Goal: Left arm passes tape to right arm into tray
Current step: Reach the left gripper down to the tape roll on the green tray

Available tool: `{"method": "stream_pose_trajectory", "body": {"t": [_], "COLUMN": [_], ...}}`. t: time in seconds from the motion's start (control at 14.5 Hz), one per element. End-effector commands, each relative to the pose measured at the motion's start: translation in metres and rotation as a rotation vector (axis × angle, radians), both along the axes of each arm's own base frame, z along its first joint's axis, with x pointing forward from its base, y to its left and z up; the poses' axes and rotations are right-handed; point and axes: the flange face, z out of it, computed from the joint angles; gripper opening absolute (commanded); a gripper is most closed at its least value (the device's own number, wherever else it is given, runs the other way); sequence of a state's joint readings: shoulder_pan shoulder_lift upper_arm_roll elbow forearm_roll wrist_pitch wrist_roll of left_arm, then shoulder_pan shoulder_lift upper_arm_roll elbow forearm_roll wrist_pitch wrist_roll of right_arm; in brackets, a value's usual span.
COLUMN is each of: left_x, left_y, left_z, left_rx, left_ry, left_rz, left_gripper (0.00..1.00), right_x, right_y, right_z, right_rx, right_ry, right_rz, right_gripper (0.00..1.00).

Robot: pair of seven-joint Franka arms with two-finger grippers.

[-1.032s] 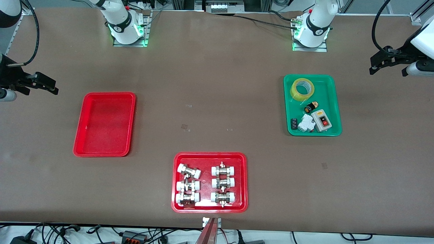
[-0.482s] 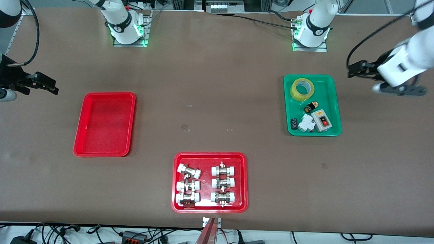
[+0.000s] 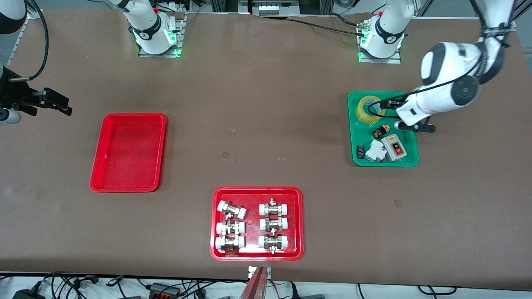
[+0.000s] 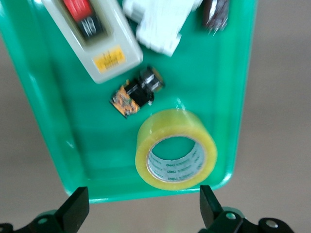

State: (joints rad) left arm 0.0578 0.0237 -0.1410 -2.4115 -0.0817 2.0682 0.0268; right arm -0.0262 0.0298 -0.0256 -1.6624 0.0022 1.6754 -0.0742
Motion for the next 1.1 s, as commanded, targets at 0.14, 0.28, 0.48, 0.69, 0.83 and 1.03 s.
{"method": "stream_pose_trajectory", "body": {"t": [0.14, 0.28, 0.48, 0.69, 0.83, 1.03], "left_x": [-0.031, -0.033, -0.031, -0.033, -0.032, -0.029], "left_y": [0.006, 0.006, 0.013, 0.013, 0.013, 0.013], "left_z": [-0.058, -0.072, -0.087, -0.091, -0.090, -0.088], "left_rx": [-0.005, -0.007, -0.011, -0.012, -0.012, -0.022], "left_ry": [0.049, 0.052, 0.051, 0.061, 0.061, 0.061], "left_rz": [0.021, 0.025, 0.048, 0.049, 0.049, 0.068], "left_gripper": [1.00, 1.00, 0.99, 0.75, 0.48, 0.19], "right_x": [-0.004, -0.003, -0.002, -0.002, -0.001, -0.001], "right_y": [0.000, 0.000, -0.001, -0.001, -0.001, -0.001], "right_z": [0.005, 0.003, 0.002, 0.002, 0.002, 0.002], "right_rx": [-0.004, -0.004, -0.005, -0.005, -0.005, -0.005], "right_ry": [-0.004, -0.003, -0.003, -0.004, -0.007, -0.007], "right_rz": [0.000, -0.003, -0.003, -0.002, -0.003, -0.002], "right_gripper": [1.00, 1.00, 1.00, 1.00, 1.00, 1.00]}}
